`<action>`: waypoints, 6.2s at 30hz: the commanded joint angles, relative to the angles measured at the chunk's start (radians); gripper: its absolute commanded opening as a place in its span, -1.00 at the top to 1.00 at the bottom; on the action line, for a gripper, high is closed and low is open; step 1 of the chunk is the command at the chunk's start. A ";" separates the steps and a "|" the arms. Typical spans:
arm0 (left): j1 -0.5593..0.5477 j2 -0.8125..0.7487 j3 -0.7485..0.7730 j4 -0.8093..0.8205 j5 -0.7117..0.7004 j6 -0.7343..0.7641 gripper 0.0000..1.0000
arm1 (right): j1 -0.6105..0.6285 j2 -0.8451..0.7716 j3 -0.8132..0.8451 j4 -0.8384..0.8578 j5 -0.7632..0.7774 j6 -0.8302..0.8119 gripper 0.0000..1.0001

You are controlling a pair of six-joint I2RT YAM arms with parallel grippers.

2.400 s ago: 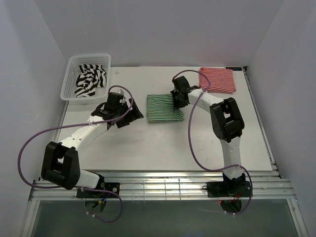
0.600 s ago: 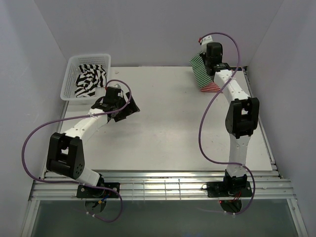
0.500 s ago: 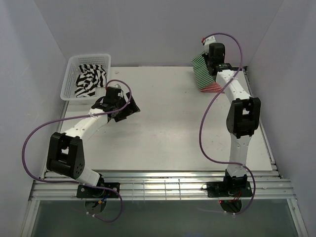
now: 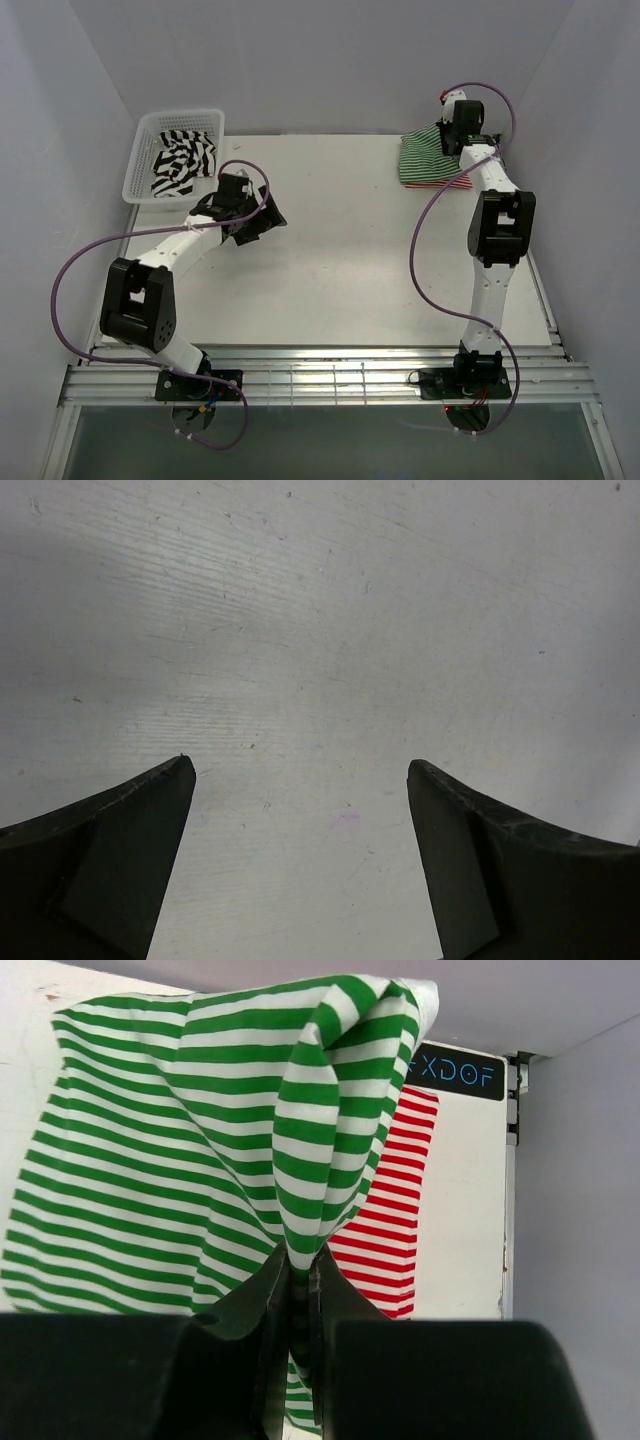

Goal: Fold and stack the tank tops
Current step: Neatly place the folded tank top to the corner, then grab the tank top from the pile, then move the tank top to the center of the board, then flatten the tank top out

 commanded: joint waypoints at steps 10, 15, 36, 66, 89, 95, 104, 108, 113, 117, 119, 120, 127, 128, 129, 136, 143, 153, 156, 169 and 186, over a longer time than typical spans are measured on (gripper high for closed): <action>0.007 0.035 0.045 0.008 0.017 -0.008 -0.96 | -0.074 0.115 0.138 0.022 -0.078 0.021 0.85; 0.007 0.051 0.057 0.010 0.011 -0.014 -0.96 | -0.087 0.115 0.094 0.028 -0.062 0.060 0.85; 0.007 0.020 0.129 -0.020 -0.008 0.005 -0.96 | -0.133 -0.046 0.023 0.037 -0.074 0.158 -0.80; 0.502 0.914 1.204 -0.130 -0.253 0.394 -0.96 | 0.136 -0.629 -0.768 0.006 -0.463 0.235 -0.80; 0.521 0.563 1.235 0.123 0.073 0.252 1.00 | 0.150 -0.818 -0.848 0.048 -0.409 0.261 -0.80; 0.438 0.283 1.010 0.193 0.308 0.144 1.00 | 0.150 -0.976 -0.911 0.069 -0.392 0.339 -0.80; 0.056 0.011 0.794 0.211 0.380 0.117 1.00 | 0.148 -1.168 -1.005 0.011 -0.343 0.402 -0.80; 0.053 -0.096 0.543 0.224 0.282 0.083 0.99 | 0.146 -1.197 -1.006 -0.104 -0.294 0.429 -0.80; 0.053 -0.153 0.246 0.228 0.258 0.072 -0.74 | 0.148 -1.258 -1.017 -0.297 -0.265 0.446 -0.80; 0.053 -0.115 0.134 0.094 0.177 0.037 -0.96 | 0.146 -1.307 -1.066 -0.403 -0.263 0.449 -0.80; 0.053 -0.117 0.085 0.031 0.160 0.029 -0.96 | 0.146 -1.330 -1.086 -0.434 -0.249 0.457 -0.80; 0.053 -0.130 0.064 0.010 0.152 0.022 -0.96 | 0.146 -1.347 -1.109 -0.449 -0.248 0.463 -0.80; 0.039 -0.365 -0.194 -0.110 0.130 -0.026 -0.96 | 0.146 -1.353 -1.187 -0.440 -0.263 0.486 -0.80; 0.036 -0.391 -0.244 -0.122 0.146 -0.028 -0.96 | 0.146 -1.350 -1.195 -0.436 -0.263 0.485 -0.80; 0.032 -0.441 -0.274 -0.122 0.167 -0.050 -0.96 | 0.146 -1.346 -1.203 -0.426 -0.262 0.492 -0.80; -0.172 -0.493 -0.431 0.009 0.239 -0.187 -0.96 | 0.145 -1.255 -1.295 -0.259 -0.349 0.557 -0.80; -0.359 -0.246 -0.391 0.143 0.126 -0.245 -0.96 | 0.143 -1.157 -1.353 -0.100 -0.398 0.564 -0.80; -0.379 0.006 -0.251 0.118 -0.032 -0.271 -0.79 | 0.136 -0.963 -1.356 0.031 -0.360 0.554 -0.88; -0.379 0.047 -0.219 0.126 -0.035 -0.265 -0.67 | 0.136 -0.909 -1.358 0.066 -0.364 0.552 -0.93; -0.379 -0.055 -0.136 0.079 -0.017 -0.192 1.00 | 0.127 -0.855 -1.270 0.102 -0.464 0.531 0.85; -0.001 -0.399 0.235 -0.010 0.256 -0.035 1.00 | -0.162 -1.223 -0.836 -0.218 -0.737 0.521 0.85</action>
